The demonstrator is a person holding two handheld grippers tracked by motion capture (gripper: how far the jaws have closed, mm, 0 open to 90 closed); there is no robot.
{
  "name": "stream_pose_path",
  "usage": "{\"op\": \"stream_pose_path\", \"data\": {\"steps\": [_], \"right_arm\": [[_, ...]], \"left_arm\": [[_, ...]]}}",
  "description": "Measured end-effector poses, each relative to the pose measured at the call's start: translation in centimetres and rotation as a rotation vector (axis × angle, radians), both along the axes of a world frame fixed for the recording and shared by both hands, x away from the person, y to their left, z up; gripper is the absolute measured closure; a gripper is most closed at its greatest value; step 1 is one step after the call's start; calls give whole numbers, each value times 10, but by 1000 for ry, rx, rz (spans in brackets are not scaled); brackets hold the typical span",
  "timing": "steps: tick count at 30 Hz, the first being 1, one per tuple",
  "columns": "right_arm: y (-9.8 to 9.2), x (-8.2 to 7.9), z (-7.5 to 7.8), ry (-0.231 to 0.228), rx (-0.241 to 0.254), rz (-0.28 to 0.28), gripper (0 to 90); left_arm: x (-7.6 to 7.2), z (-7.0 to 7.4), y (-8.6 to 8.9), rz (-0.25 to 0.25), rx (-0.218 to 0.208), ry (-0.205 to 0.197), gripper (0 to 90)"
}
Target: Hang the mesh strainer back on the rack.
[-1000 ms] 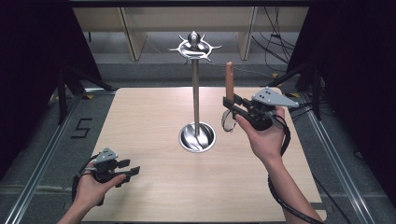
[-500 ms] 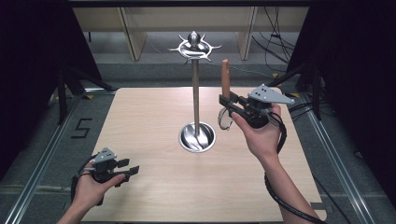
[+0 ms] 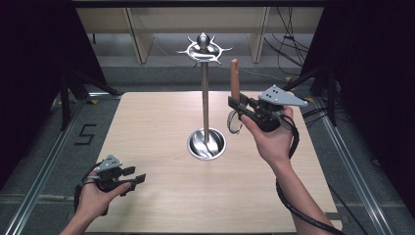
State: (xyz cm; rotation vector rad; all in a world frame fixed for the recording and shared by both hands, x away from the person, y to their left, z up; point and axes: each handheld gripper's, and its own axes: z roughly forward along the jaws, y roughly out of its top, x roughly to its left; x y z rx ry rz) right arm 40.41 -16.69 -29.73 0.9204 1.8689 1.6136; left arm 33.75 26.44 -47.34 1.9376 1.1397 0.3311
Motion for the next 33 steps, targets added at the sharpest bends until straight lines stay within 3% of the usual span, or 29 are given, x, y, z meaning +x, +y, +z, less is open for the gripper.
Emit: {"op": "stream_pose_path", "data": {"steps": [3,6,8,9,14,15,16,17,22,28,33], "right_arm": [[0,2,1,-37,-10,-1,693],[3,1,0,-2,5,6,693],[4,2,0,-29,9,1,693],[6,1,0,-7,17,8,693],[7,2,2,-11,13,5,693],[7,4,3,-40,1,11,693],[8,3,3,-21,5,14,693],[8,5,3,-55,-2,14,693],[12,4,4,-18,2,19,693],[14,6,5,-50,-10,22,694],[16,6,6,-34,-3,24,693]], "left_arm": [[0,0,0,-2,-4,-11,426],[0,0,0,2,-1,-12,427],[0,0,0,10,-16,-14,427],[0,0,0,5,-14,-6,427],[0,-1,0,4,-15,-12,427],[0,-1,0,2,-17,-12,427],[0,-1,0,3,-14,-12,427],[0,-1,0,1,-17,-12,426],[0,-1,0,4,-19,-12,427],[0,-1,1,3,-17,-13,426],[0,0,1,5,-15,-13,426]]}}
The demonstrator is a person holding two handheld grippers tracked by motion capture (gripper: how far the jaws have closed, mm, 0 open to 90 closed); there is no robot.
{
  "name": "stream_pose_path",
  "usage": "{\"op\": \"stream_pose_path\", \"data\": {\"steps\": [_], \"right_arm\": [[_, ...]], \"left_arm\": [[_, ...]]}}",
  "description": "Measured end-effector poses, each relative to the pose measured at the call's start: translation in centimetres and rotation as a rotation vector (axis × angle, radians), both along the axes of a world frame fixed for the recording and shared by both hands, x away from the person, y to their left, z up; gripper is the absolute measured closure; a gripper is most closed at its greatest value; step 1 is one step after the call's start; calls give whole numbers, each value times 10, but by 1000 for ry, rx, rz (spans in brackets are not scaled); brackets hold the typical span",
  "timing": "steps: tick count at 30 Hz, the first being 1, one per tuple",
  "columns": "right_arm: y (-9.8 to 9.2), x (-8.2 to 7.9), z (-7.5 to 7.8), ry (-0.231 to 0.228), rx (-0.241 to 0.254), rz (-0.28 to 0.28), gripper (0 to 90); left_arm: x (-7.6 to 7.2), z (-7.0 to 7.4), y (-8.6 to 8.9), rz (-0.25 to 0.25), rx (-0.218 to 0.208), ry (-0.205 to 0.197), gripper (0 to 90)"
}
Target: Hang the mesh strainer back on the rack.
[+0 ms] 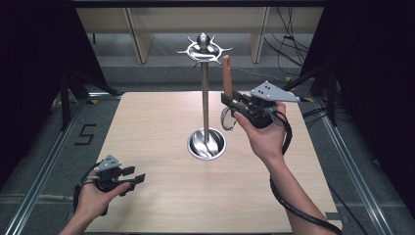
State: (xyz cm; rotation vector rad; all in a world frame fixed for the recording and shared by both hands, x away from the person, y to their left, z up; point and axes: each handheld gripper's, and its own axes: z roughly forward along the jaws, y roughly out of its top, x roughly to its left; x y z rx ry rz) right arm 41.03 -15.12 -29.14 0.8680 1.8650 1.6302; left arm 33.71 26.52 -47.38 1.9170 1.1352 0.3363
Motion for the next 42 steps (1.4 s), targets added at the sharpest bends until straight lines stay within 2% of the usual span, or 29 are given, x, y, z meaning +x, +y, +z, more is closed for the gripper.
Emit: {"op": "stream_pose_path", "data": {"steps": [3,7,9,11,17,19,20,23,25,26,27,29,30,31,32,34,35,36,37,39,40,42], "right_arm": [[1,2,0,-22,-13,0,693],[3,1,1,5,-4,2,694],[3,2,1,-21,-16,-1,694],[5,1,2,6,-7,2,693],[6,4,2,-9,-10,-7,694],[7,4,1,3,-3,-8,693],[8,3,2,24,3,-6,694],[8,4,2,13,-7,-8,694],[9,5,2,30,-9,-16,693],[10,6,2,22,-13,-14,694],[9,8,2,-9,-29,-17,693],[11,8,1,22,-22,-20,693],[11,10,1,-9,-33,-17,693],[12,10,1,13,-29,-21,694],[13,12,0,1,-32,-18,693],[15,11,0,36,-22,-23,693],[16,12,-1,37,-19,-31,693],[16,14,-1,8,-36,-32,692],[17,15,-2,23,-33,-29,692],[17,16,-3,22,-44,-28,692],[18,15,-4,50,-37,-29,691],[18,17,-5,35,-55,-26,690]], "left_arm": [[0,0,0,3,-2,3,426],[0,1,0,3,-3,3,426],[0,1,0,3,-2,3,426],[0,0,0,3,-3,3,426],[0,0,0,2,-2,3,426],[0,0,0,2,-2,3,426],[0,0,0,3,-3,3,426],[0,0,0,6,-2,1,426],[0,0,0,3,-2,3,426],[0,0,0,4,-4,4,426],[0,1,0,3,-3,3,426],[0,0,0,5,-5,3,426],[0,1,1,3,0,3,426],[0,1,1,3,1,3,426],[0,1,1,3,1,3,426],[0,1,1,0,0,7,426],[0,1,1,1,-1,6,426],[0,1,2,-6,14,7,426],[0,1,2,-6,14,9,426],[0,1,2,0,1,7,426],[0,0,1,3,-3,4,426],[0,0,1,3,-3,4,426]]}}
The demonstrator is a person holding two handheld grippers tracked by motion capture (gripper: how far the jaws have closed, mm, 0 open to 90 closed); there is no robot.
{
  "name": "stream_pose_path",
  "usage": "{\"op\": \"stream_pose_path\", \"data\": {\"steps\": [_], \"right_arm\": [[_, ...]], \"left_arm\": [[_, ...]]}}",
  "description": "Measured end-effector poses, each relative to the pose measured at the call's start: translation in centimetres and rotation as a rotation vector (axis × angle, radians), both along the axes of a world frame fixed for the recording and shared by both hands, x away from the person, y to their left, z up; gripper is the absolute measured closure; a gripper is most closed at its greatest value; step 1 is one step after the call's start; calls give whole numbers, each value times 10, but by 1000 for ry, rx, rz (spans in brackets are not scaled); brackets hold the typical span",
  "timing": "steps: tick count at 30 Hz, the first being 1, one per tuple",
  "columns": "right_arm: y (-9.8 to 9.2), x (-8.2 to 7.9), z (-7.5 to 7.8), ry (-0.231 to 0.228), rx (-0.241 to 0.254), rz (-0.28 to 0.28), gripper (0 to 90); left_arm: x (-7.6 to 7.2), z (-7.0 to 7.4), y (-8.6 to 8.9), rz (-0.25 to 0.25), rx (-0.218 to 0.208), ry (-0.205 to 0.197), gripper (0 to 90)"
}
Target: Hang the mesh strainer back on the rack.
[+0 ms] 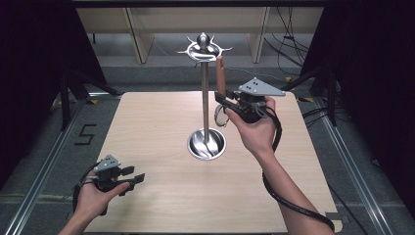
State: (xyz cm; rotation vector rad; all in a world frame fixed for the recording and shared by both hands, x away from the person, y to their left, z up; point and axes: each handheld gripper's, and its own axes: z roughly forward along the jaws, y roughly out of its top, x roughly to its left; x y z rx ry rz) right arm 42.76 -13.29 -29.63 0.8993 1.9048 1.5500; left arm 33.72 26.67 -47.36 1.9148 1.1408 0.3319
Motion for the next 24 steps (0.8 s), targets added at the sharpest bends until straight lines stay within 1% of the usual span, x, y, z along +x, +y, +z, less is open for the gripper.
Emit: {"op": "stream_pose_path", "data": {"steps": [1,2,3,4,5,6,8,9,11,12,13,14,15,16,17,18,19,20,21,22,23,24], "right_arm": [[0,1,-1,-7,-11,0,688],[0,2,-1,-3,-12,10,685],[0,1,-2,4,-10,7,678],[-1,2,-2,-15,-16,4,665],[-1,0,-2,-3,-5,1,649],[-2,1,-2,-11,-15,3,623],[-4,-3,-2,21,-11,10,582],[-7,-3,-3,-11,-37,19,570],[-9,-4,-5,-8,-46,21,560],[-12,-6,-6,-8,-57,13,551],[-20,-9,-10,14,-54,11,535],[-25,-11,-13,13,-61,3,530],[-29,-13,-15,40,-53,-2,524],[-34,-14,-18,35,-62,2,520],[-39,-16,-22,50,-57,-17,517],[-44,-18,-25,62,-63,-16,515],[-48,-19,-29,70,-68,-28,513],[-54,-20,-33,74,-81,-23,511],[-59,-22,-37,98,-81,-34,510],[-63,-22,-42,98,-82,-34,508],[-63,-22,-42,98,-82,-34,508],[-75,-25,-50,123,-99,-49,505]], "left_arm": [[0,0,0,0,1,0,426],[0,0,0,0,1,0,426],[0,0,0,0,1,0,426],[0,0,0,0,1,0,426],[0,0,0,0,1,0,426],[0,0,0,1,0,0,426],[0,0,0,3,-2,-1,426],[-1,0,0,8,-5,-4,426],[-1,0,0,6,-6,-2,426],[-1,0,0,8,-2,-4,426],[-1,0,0,7,-5,1,426],[-1,0,0,5,-1,2,426],[-1,0,1,-5,14,8,426],[-1,0,1,-5,15,7,426],[0,0,1,-7,12,3,426],[0,0,0,-7,14,6,426],[0,-1,0,-6,15,7,426],[0,-1,-1,0,5,6,426],[0,-1,-1,4,-1,5,426],[0,-1,-2,3,2,2,426],[0,-1,-2,3,2,2,426],[0,-1,-2,5,3,4,426]]}}
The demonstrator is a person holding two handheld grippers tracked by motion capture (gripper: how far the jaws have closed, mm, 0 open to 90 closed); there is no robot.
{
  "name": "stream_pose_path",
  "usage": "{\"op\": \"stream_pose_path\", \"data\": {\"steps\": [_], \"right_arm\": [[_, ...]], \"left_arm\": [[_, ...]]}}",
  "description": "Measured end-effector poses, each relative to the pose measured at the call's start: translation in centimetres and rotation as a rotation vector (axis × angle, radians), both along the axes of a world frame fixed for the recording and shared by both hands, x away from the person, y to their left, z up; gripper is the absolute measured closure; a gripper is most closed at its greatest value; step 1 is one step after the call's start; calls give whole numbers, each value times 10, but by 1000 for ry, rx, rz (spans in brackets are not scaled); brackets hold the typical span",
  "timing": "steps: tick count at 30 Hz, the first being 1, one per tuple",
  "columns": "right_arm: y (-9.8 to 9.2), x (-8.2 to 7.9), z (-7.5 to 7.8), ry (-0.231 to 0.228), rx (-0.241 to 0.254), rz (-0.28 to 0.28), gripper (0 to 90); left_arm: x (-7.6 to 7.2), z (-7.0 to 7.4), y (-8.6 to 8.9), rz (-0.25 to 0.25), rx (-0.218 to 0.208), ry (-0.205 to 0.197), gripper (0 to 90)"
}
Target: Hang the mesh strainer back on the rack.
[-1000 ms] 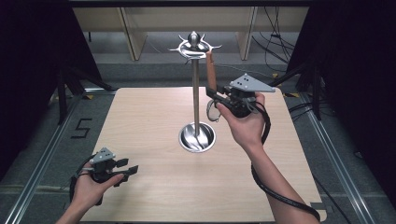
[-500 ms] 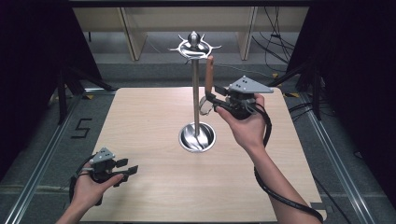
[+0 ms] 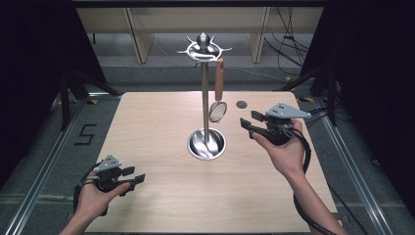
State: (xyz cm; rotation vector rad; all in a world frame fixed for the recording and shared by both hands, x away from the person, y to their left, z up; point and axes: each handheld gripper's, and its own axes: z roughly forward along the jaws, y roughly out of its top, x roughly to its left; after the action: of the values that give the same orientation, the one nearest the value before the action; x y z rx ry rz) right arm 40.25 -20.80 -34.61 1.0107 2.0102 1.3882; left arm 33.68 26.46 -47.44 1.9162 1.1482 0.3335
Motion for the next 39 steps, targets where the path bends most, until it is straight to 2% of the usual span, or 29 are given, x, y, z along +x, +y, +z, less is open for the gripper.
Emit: {"op": "stream_pose_path", "data": {"steps": [4,5,7,8,9,11,13,14,16,17,18,22,23,24,25,26,27,28,29,31,32,34,36,37,39], "right_arm": [[-16,-6,-13,48,12,-46,501],[-16,-6,-13,48,12,-46,501],[-28,-8,-22,53,-5,-69,498],[-31,-10,-26,84,-1,-67,497],[-35,-8,-30,72,-12,-68,496],[-40,-11,-36,109,-3,-90,494],[-48,-11,-43,107,-23,-96,491],[-50,-12,-46,135,-8,-109,489],[-57,-12,-52,120,-22,-119,487],[-58,-14,-55,151,2,-129,486],[-61,-14,-58,141,-5,-134,485],[-71,-15,-68,162,2,-159,482],[-75,-15,-70,163,-30,-163,481],[-75,-15,-73,170,-8,-172,481],[-79,-14,-76,178,-12,-160,481],[-81,-15,-78,184,-24,-179,481],[-81,-15,-82,187,-5,-193,481],[-85,-14,-85,191,-30,-184,481],[-87,-13,-88,187,-28,-197,484],[-91,-14,-94,188,-37,-225,485],[-89,-15,-97,206,-7,-252,485],[-91,-15,-102,205,-39,-264,485],[-93,-16,-104,222,-36,-265,489],[-96,-14,-106,197,-55,-255,492],[-100,-14,-107,182,-58,-265,501]], "left_arm": [[0,-1,0,-2,2,-1,426],[0,-1,0,-2,2,-1,426],[0,-1,0,-3,3,0,425],[0,-1,0,-2,3,-2,425],[0,-1,0,-3,3,-2,425],[0,-1,0,-2,4,-1,425],[0,-1,0,-1,6,1,425],[0,-1,0,2,7,-1,425],[0,-1,0,0,6,1,425],[0,-1,0,0,7,1,425],[0,-1,0,1,6,1,425],[0,-1,0,1,7,0,425],[0,-1,0,-1,8,-1,425],[0,-1,0,-2,8,-1,425],[0,-1,0,0,9,3,425],[1,-1,0,-1,4,2,425],[1,-1,1,-3,13,-2,425],[1,-1,2,-7,18,4,425],[1,0,2,-10,20,6,425],[1,0,2,-4,7,0,425],[1,0,2,-7,1,-4,425],[1,1,2,-2,-3,-7,425],[1,1,2,4,9,-10,425],[1,1,3,0,8,-8,425],[1,1,3,-4,3,-7,425]]}}
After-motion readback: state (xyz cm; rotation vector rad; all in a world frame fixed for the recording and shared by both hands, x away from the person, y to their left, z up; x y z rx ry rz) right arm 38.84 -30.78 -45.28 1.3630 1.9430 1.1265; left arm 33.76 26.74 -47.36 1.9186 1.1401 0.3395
